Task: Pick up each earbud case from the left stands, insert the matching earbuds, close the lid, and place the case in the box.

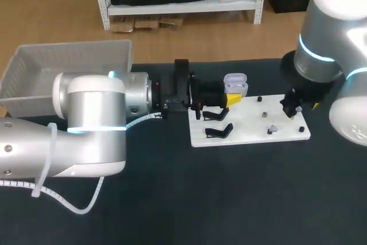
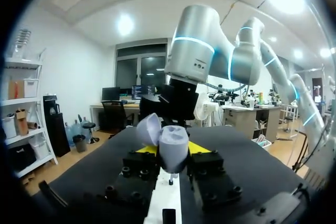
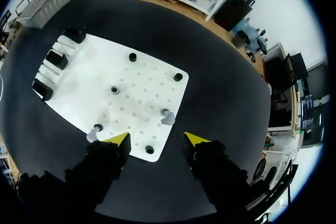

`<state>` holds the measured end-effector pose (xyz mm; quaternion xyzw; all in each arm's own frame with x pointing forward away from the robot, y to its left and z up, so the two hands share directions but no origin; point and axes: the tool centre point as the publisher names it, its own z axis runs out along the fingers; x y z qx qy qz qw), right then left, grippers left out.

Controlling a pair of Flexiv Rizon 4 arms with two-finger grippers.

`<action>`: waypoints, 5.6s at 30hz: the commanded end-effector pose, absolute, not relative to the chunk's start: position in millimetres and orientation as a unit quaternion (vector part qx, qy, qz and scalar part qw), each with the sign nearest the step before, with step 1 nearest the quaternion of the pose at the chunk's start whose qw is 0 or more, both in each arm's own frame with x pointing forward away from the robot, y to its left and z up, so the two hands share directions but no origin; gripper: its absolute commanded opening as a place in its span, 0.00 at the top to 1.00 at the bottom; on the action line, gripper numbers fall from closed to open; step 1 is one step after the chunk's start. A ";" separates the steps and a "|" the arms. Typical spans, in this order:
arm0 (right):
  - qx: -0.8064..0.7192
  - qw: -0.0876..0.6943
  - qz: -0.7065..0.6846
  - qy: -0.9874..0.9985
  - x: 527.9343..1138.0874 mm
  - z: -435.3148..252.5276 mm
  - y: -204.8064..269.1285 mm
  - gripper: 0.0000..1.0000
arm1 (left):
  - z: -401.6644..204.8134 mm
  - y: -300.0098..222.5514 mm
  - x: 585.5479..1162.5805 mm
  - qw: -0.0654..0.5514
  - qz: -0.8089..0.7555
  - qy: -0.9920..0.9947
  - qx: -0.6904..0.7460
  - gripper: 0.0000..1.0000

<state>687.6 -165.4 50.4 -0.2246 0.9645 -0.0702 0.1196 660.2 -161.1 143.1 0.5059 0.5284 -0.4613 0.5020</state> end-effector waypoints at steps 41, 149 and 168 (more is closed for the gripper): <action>-0.240 0.078 -0.072 0.965 715.5 20.4 -172.3 0.62 | 141.6 -161.1 658.1 0.508 -0.459 0.528 0.503 1.00; 0.182 0.028 -0.044 0.982 575.7 201.7 -36.4 1.00 | 141.6 -161.1 658.1 0.508 -0.459 0.528 0.503 1.00; 0.159 0.042 -0.051 0.985 633.1 208.9 11.2 1.00 | 141.6 -161.1 658.1 0.508 -0.459 0.528 0.503 1.00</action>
